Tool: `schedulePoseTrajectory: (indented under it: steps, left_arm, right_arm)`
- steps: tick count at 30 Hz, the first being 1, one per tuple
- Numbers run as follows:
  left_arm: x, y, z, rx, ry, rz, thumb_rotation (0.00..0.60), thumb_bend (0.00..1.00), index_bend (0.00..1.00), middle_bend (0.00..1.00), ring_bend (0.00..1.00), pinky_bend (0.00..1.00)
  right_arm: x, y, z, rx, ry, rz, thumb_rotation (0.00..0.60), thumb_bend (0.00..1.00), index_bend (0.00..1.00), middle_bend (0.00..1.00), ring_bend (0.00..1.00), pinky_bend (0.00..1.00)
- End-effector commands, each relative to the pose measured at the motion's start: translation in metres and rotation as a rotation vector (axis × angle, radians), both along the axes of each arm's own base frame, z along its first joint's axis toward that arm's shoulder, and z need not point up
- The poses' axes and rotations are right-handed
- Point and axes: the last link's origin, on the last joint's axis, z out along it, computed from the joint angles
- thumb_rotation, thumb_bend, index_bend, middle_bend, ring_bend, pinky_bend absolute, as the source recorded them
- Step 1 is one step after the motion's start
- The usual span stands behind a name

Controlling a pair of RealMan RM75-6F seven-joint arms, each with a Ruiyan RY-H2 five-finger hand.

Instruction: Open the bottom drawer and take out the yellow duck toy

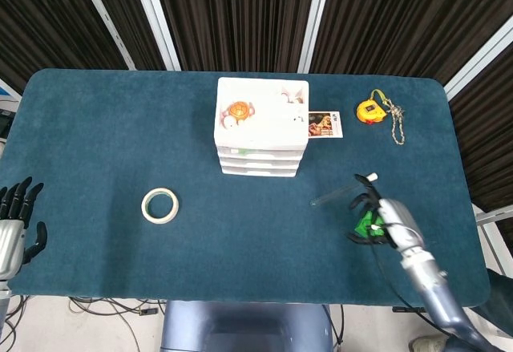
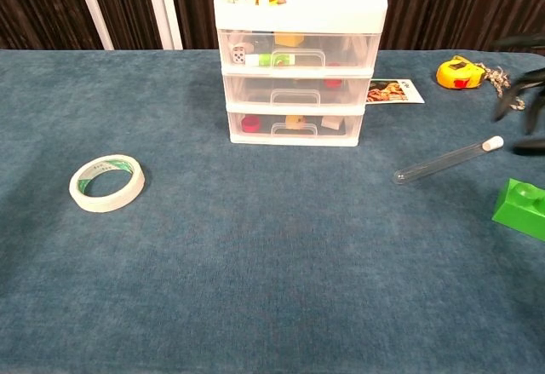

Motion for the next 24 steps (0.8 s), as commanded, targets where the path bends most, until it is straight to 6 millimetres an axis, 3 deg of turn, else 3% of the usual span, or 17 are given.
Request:
schedulePoseTrajectory:
  steps: [1,4,10,24]
  left_arm:
    - [-0.001,0.0,0.001,0.004,-0.002,0.001,0.6,0.6,0.06,0.0,0.0,0.0]
    - [-0.003,0.0,0.003,0.005,-0.01,0.01,0.6,0.6,0.06,0.0,0.0,0.0]
    - [-0.004,0.002,0.004,0.002,-0.02,0.021,0.6,0.6,0.06,0.0,0.0,0.0]
    - [-0.004,0.004,0.005,-0.002,-0.03,0.027,0.6,0.6,0.06,0.0,0.0,0.0]
  right_arm:
    - [0.032,-0.019,-0.037,0.04,-0.104,-0.037,0.6,0.34,0.04,0.73,0.74,0.85]
    - [0.048,-0.022,-0.062,0.118,-0.144,-0.045,0.6,0.38,0.05,0.81,0.81,0.89]
    - [0.076,-0.02,-0.092,0.205,-0.235,-0.048,0.6,0.43,0.06,0.83,0.84,0.92]
    - [0.106,-0.03,-0.148,0.326,-0.279,-0.079,0.6,0.51,0.01,0.83,0.83,0.92]
